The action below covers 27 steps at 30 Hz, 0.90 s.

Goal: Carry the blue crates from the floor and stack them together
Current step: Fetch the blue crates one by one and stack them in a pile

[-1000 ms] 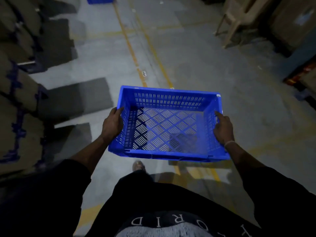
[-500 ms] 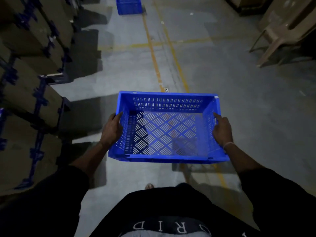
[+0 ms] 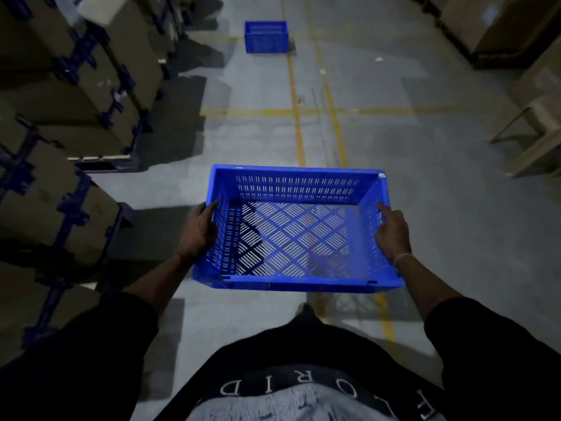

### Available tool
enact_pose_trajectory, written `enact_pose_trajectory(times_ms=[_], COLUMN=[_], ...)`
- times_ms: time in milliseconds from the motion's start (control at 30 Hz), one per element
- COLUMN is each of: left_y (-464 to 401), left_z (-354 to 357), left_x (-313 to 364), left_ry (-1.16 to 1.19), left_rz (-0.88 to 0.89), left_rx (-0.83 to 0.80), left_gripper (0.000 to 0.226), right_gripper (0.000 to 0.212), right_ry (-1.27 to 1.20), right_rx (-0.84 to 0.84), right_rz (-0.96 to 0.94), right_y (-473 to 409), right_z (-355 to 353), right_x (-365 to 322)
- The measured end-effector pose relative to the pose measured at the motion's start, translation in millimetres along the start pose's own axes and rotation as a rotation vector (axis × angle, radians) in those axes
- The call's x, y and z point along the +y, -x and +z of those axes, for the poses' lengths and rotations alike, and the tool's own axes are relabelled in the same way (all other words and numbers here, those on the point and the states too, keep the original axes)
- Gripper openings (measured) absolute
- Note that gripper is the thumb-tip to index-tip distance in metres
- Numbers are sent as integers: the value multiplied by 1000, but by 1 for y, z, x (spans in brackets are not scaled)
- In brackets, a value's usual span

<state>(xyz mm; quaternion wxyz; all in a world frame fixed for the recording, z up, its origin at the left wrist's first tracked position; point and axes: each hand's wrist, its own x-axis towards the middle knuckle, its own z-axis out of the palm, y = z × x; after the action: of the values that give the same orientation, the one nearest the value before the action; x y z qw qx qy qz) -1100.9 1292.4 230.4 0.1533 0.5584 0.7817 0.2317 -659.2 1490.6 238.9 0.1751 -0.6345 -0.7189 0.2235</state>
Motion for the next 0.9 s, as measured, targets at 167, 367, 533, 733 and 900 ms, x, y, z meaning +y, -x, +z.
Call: enact_pose_trajectory(times_ms=[167, 367, 533, 733, 900], left_y=[-103, -206, -313, -459, -574], left_z=[-18, -31, -31, -48, -89], left_x=[7, 7, -33, -94, -120], left_ry=[31, 58, 65, 58, 37], left_rz=[-10, -63, -93, -101, -66], left_rx=[42, 87, 76, 78, 56], left_gripper=[63, 61, 68, 66, 67], right_gripper=[57, 58, 58, 58, 58], right_ry=[-6, 20, 28, 33, -4], right_rx=[2, -37, -32, -39, -19], right_rz=[-64, -102, -103, -91, -75], right_y=[-117, -240, -346, -470, -559], right_z=[-12, -3, 36, 89, 112], right_x=[-39, -88, -129, -192, -249])
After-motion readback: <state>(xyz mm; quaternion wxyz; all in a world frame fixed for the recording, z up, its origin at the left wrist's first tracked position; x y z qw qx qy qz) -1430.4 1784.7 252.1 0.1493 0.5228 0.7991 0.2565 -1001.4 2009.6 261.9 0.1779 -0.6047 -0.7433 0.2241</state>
